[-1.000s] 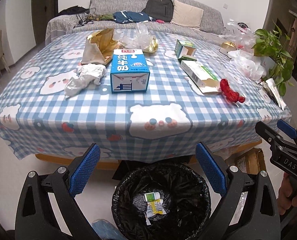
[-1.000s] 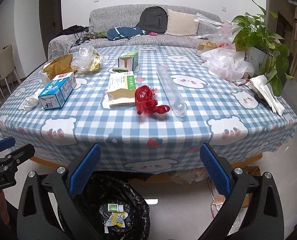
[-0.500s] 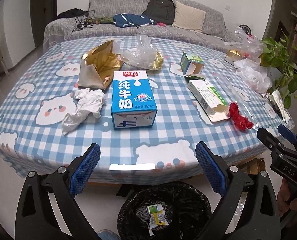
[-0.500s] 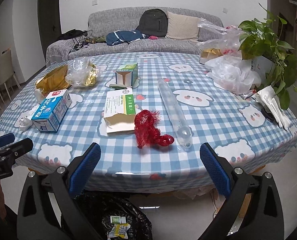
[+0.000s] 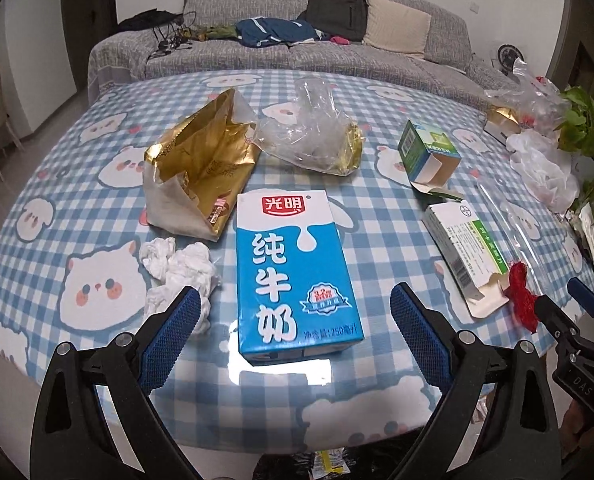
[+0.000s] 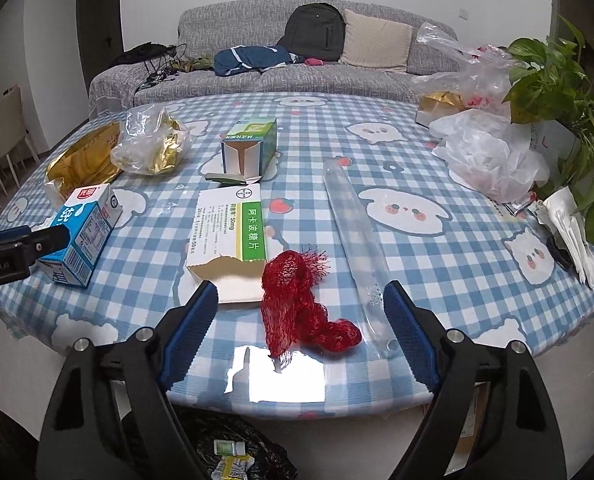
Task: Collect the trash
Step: 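Grasp the blue milk carton with the left tool while the right tool grasps the red mesh net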
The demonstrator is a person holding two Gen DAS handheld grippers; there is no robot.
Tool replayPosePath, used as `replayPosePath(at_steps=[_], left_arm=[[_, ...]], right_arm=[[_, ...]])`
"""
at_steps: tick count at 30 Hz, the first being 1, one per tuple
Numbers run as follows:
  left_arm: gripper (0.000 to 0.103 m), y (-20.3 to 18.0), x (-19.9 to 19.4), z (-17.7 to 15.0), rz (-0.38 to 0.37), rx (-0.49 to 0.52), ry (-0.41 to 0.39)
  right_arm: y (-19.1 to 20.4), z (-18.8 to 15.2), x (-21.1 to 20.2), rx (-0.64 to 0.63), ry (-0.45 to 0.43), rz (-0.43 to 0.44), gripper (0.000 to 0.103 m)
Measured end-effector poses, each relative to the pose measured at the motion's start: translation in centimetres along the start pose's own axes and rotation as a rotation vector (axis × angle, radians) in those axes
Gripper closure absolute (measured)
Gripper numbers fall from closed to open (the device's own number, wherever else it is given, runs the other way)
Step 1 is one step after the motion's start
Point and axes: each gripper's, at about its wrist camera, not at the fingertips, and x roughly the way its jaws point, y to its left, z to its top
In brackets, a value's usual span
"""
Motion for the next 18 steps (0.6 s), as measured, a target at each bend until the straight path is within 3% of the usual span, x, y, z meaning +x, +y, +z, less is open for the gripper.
replayPosePath(at_steps=[8, 18], left_arm=[[0.014, -1.0, 2.5, 1.3, 0.019, 0.017, 0.035], [0.031, -1.0, 5.0, 1.6, 0.038, 0.016, 0.083]], right_arm=[[0.0, 0.1, 2.3, 0.010, 0.051, 0.028, 0.045], [0.3, -0.4, 3.5, 0.008, 0.091, 0.053, 0.066]])
